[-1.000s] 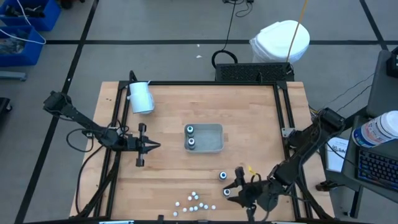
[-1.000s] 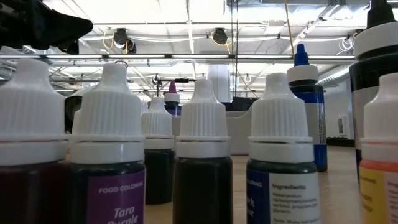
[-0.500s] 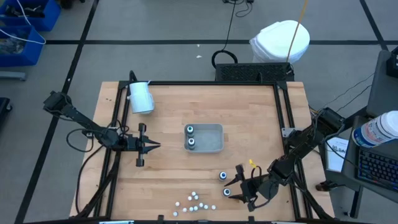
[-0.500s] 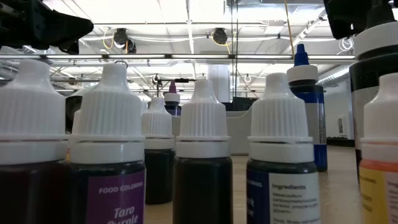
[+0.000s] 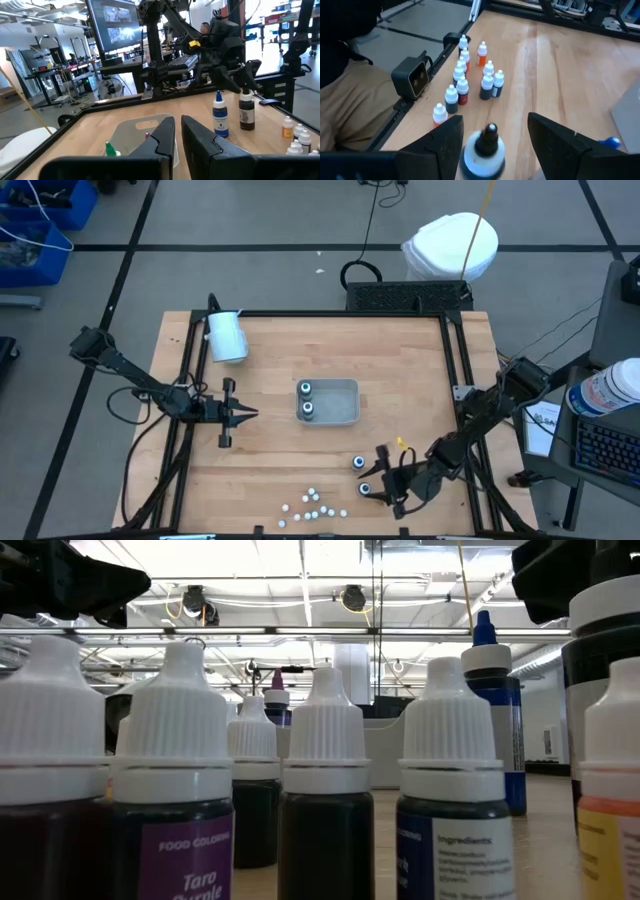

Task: Pick & Place food coloring
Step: Put the large black food coloring bottle into the gray bin

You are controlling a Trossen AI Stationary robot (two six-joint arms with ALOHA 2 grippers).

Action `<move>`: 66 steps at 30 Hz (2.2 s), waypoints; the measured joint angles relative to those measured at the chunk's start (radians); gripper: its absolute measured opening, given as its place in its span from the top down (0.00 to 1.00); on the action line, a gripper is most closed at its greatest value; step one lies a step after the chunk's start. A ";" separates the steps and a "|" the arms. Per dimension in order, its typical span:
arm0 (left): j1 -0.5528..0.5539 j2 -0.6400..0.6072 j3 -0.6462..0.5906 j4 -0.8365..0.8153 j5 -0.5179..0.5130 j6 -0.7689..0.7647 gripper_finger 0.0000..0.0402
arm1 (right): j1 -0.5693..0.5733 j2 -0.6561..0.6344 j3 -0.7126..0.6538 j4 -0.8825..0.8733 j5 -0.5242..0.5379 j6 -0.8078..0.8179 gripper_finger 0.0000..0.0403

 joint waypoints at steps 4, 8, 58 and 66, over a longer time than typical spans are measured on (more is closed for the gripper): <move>0.000 0.000 0.000 -0.003 0.000 -0.001 0.90 | 0.000 0.029 0.000 0.027 -0.023 0.002 0.48; 0.000 0.000 0.000 -0.005 0.000 -0.002 0.90 | 0.000 0.048 0.000 0.026 -0.026 0.008 0.48; 0.000 0.000 0.000 -0.008 0.000 0.006 0.90 | -0.084 -0.156 0.151 0.049 -0.073 -0.238 0.70; 0.000 0.000 0.000 -0.010 0.000 -0.006 0.90 | -0.287 -0.238 0.163 0.039 0.030 -0.296 0.71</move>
